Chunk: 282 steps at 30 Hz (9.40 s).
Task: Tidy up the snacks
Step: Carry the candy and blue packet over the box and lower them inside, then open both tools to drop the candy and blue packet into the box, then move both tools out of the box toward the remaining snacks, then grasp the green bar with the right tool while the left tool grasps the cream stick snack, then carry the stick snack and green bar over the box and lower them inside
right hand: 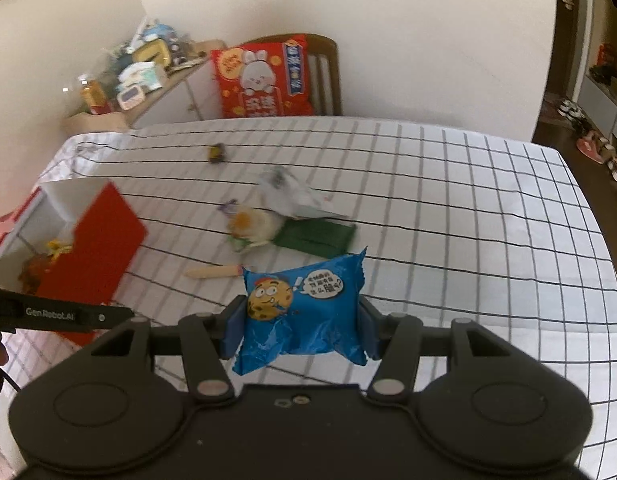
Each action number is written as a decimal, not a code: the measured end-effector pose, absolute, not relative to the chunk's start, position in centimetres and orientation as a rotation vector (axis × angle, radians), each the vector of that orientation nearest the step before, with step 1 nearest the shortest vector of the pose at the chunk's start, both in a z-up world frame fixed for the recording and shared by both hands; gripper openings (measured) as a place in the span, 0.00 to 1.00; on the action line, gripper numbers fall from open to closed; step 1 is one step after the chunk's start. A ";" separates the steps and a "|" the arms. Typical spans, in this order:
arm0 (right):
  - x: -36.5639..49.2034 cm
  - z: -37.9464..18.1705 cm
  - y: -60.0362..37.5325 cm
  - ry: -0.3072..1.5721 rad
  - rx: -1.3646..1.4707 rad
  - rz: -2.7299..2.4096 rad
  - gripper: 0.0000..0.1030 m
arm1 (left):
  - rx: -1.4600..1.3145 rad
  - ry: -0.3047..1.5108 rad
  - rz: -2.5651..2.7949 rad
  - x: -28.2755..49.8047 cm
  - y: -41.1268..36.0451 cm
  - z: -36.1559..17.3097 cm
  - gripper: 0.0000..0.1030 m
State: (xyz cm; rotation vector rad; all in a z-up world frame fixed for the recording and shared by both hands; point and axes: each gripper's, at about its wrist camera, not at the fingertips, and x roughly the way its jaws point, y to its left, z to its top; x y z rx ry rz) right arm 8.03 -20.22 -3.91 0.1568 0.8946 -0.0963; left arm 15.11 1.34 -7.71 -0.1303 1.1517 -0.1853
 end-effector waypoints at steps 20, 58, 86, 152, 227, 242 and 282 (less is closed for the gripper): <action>8.9 0.2 -8.3 0.850 0.089 0.086 0.54 | -0.171 1.045 -0.129 10.4 12.1 -2.3 0.32; 23.8 -6.7 8.5 0.945 -0.066 0.182 0.54 | -0.229 1.032 0.205 21.9 29.6 -5.6 0.33; 27.1 -11.0 9.1 1.042 -0.095 0.185 0.72 | -0.192 1.223 0.203 26.3 29.1 -11.7 0.42; 10.6 -1.3 -13.6 0.799 0.148 0.068 1.00 | -0.123 0.868 -0.209 15.0 8.8 -3.3 0.75; 17.9 -15.2 -22.0 0.985 -0.113 0.116 0.42 | 0.247 1.120 -0.380 23.8 -7.6 -17.6 0.10; 11.2 -13.4 -19.5 0.969 0.064 0.005 0.42 | 0.089 1.170 -0.311 19.9 -4.9 -16.1 0.10; 9.5 -1.1 -2.6 0.809 0.011 0.116 0.42 | -0.130 0.917 -0.198 11.0 13.7 -1.3 0.09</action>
